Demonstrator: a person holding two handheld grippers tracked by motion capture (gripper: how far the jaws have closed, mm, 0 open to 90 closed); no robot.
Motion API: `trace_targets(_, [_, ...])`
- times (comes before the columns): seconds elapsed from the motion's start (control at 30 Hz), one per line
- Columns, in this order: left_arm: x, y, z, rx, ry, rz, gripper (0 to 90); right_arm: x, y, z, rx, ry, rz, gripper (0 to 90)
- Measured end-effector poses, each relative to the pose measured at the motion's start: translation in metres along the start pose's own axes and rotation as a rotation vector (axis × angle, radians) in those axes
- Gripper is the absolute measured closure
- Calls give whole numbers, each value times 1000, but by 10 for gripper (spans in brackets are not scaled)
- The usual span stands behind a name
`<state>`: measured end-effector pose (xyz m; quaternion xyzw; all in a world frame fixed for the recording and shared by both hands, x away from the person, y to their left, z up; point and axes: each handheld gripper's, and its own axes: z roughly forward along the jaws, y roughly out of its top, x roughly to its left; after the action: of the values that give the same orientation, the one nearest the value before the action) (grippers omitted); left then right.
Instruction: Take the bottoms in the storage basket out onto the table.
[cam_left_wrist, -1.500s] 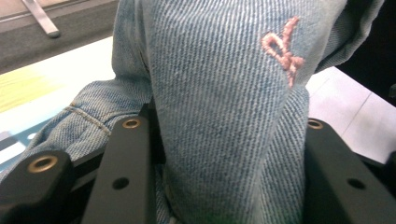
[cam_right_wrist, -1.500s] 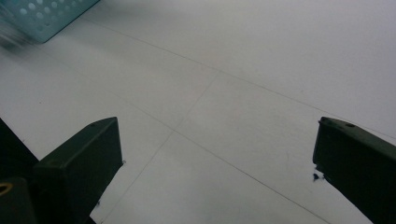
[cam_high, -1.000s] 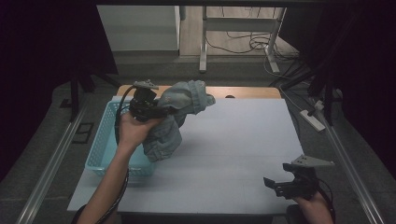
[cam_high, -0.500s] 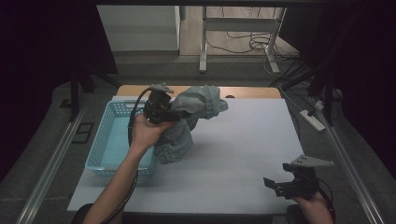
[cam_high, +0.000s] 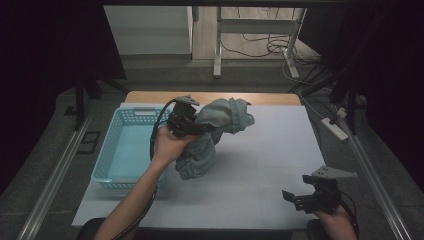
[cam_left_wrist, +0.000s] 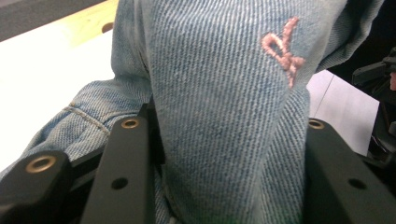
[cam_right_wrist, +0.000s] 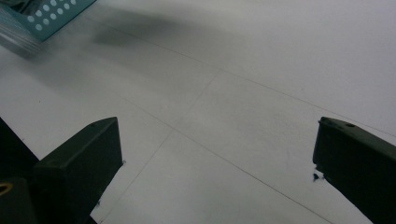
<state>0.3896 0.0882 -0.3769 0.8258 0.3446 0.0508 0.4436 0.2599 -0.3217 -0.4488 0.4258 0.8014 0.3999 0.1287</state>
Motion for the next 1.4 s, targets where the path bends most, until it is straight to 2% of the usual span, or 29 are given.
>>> trace_targets(0.43, [-5, -6, 29, 30, -12, 7, 573, 0, 0, 0, -3, 0, -3, 18])
trace_targets(1.0, [0, -26, 73, 136, 1, -11, 567, 0, 0, -1, -4, 0, -6, 18])
trace_targets(1.17, [0, -30, 82, 149, -12, -19, 563, 0, 0, -1, -5, 0, -6, 18])
trace_targets(1.4, [4, -38, 94, 186, -7, -30, 556, 0, 0, -1, -6, 1, -7, 18])
